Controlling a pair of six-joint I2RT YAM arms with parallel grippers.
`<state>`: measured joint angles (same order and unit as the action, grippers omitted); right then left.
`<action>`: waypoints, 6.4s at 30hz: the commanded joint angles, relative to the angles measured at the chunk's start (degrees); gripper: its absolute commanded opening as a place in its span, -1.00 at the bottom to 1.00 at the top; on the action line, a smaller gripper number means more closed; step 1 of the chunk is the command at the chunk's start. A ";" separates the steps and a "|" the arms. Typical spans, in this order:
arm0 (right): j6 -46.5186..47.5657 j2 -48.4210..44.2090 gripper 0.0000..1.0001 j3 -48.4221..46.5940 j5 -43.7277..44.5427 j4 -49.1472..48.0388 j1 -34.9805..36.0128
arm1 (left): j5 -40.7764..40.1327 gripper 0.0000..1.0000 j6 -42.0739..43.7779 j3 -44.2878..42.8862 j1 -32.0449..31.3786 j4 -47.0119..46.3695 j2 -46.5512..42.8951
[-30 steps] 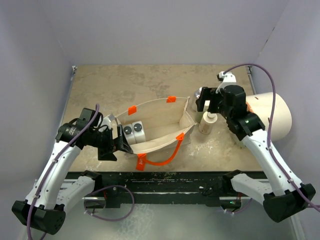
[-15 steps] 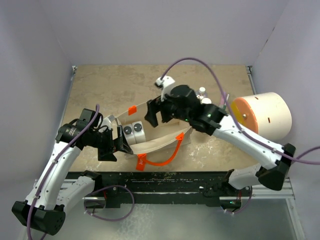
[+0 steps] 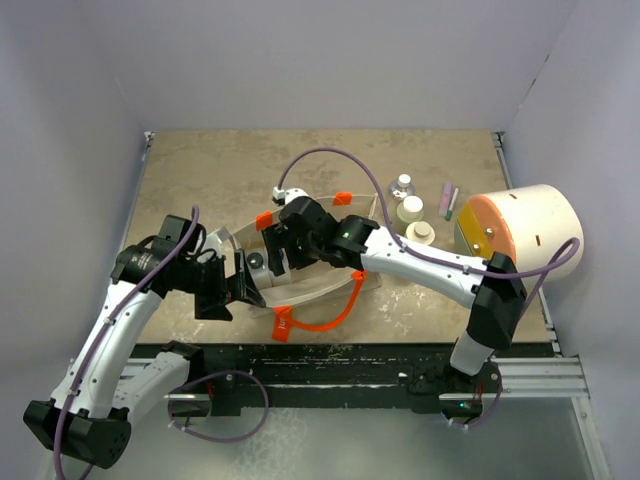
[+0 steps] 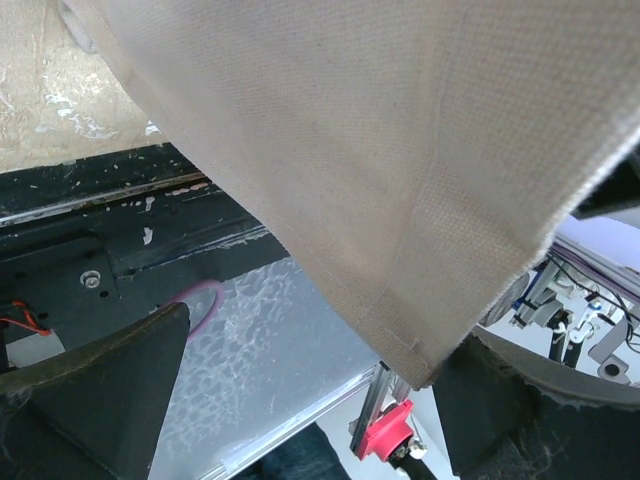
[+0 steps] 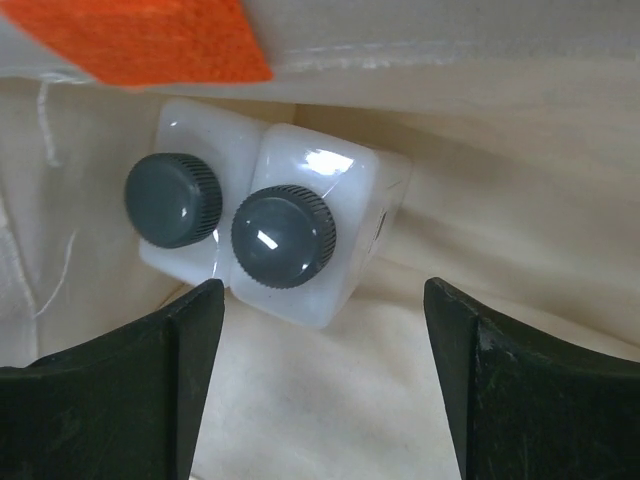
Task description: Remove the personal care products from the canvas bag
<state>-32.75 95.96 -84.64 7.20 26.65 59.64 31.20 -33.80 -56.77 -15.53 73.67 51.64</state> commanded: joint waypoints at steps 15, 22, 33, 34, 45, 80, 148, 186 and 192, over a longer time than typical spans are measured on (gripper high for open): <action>-4.66 5.45 0.44 -5.53 3.43 2.10 0.42 | -1.94 1.00 3.13 -1.59 -0.18 0.78 0.04; -7.07 10.20 0.29 -10.01 6.14 9.89 1.14 | -2.44 0.99 3.92 -2.09 -0.18 1.17 0.21; -7.44 14.74 0.12 -14.03 8.95 13.83 1.97 | -2.55 0.99 4.23 -2.40 -0.20 1.07 0.70; -7.42 14.64 0.07 -14.01 9.12 13.65 1.97 | -2.55 0.99 4.19 -2.39 -0.20 1.04 0.66; -5.41 9.69 -0.84 -13.92 5.56 9.82 2.00 | -2.64 0.99 3.66 -2.47 -0.17 0.91 0.65; -0.28 -29.98 -1.00 -3.93 22.16 -1.47 -11.37 | -2.21 0.99 3.32 -2.08 -0.13 -0.80 1.17; -21.61 -38.39 1.00 35.98 44.24 11.76 -20.13 | -10.55 1.00 -1.43 -8.33 -0.15 5.07 -2.14; -4.56 -1.28 0.92 -4.86 6.44 -7.98 6.64 | -10.09 0.73 -2.74 -7.60 -0.18 5.88 -5.55; -5.80 1.77 0.86 -4.92 4.15 -8.23 7.41 | -11.49 0.77 -3.30 -8.59 -0.18 7.62 -7.60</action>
<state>-35.99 97.71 -86.56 13.28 21.30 66.30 21.17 -36.42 -63.13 -15.51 79.66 45.54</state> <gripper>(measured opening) 0.938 0.872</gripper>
